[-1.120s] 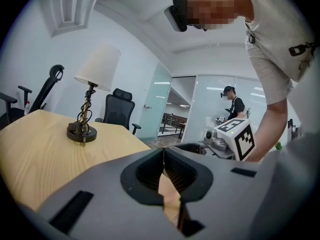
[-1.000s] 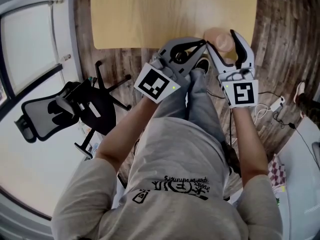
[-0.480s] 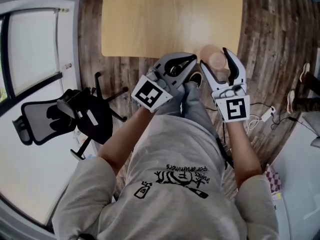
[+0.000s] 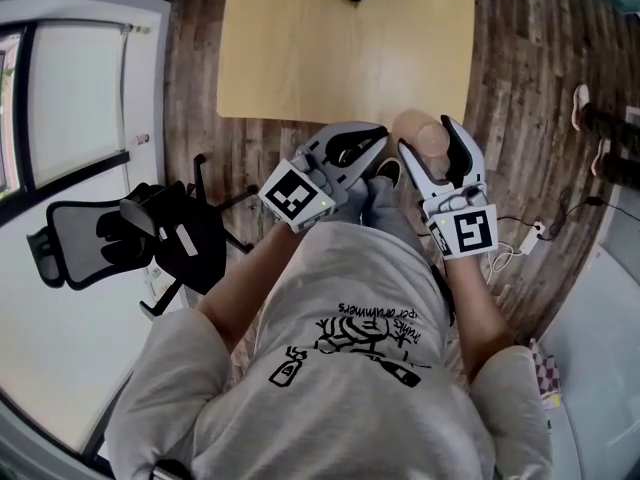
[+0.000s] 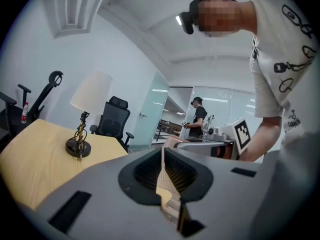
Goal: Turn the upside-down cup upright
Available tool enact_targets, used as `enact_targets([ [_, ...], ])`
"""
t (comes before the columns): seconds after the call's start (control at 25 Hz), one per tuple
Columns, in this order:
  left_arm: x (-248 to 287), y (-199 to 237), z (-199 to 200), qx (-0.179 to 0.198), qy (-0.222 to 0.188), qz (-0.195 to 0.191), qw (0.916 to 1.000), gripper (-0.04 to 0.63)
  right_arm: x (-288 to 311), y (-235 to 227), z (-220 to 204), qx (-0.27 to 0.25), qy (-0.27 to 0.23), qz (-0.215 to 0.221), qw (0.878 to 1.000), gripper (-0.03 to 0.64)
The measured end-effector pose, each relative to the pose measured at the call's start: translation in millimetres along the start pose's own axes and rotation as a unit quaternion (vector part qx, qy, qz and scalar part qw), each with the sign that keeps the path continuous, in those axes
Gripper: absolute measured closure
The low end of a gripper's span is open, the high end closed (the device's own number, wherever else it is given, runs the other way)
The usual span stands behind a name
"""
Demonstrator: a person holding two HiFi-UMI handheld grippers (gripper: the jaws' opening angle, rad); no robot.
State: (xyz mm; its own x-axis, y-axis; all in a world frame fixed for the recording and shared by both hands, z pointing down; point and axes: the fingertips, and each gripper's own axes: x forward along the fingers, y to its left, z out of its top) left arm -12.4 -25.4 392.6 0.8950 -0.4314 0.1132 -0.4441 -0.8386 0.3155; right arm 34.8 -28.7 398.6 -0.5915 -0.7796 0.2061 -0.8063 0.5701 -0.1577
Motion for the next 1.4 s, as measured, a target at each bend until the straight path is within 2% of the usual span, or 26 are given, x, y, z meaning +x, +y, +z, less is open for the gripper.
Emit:
enact_targets([
  [0.16,-9,-5,-1,-0.022,-0.002,-0.013,0.9997,0.574,-5,0,3,0.056,-0.017,-0.001,0.998,0.301],
  [0.4,-14,-12,-6,-0.057,0.003,-0.043,0.9975,0.490,-13,2,13,0.116,-0.044,0.001,0.992,0.301],
  [0.6,-13,-14,-2,-0.072,0.003,-0.055,0.9959,0.465,-21,-7,26,0.205,-0.081,0.000,0.975,0.301],
  [0.8,-14,-21,-2,-0.088,0.006,-0.067,0.9939,0.460,-27,-14,28,0.303,-0.115,-0.006,0.946,0.301],
  [1.0,-15,-22,-1,-0.127,0.003,-0.070,0.9895,0.440,-31,-18,31,0.367,-0.145,-0.002,0.919,0.301],
  [1.08,-14,-21,-1,-0.137,0.007,-0.070,0.9880,0.419,-32,-22,29,0.401,-0.159,-0.002,0.902,0.301],
  [1.24,-14,-24,0,-0.152,0.008,-0.085,0.9847,0.403,-34,-27,17,0.482,-0.190,-0.005,0.855,0.301],
  [1.4,-8,-30,4,-0.185,0.011,-0.098,0.9777,0.403,-35,-28,10,0.521,-0.207,0.003,0.828,0.301],
])
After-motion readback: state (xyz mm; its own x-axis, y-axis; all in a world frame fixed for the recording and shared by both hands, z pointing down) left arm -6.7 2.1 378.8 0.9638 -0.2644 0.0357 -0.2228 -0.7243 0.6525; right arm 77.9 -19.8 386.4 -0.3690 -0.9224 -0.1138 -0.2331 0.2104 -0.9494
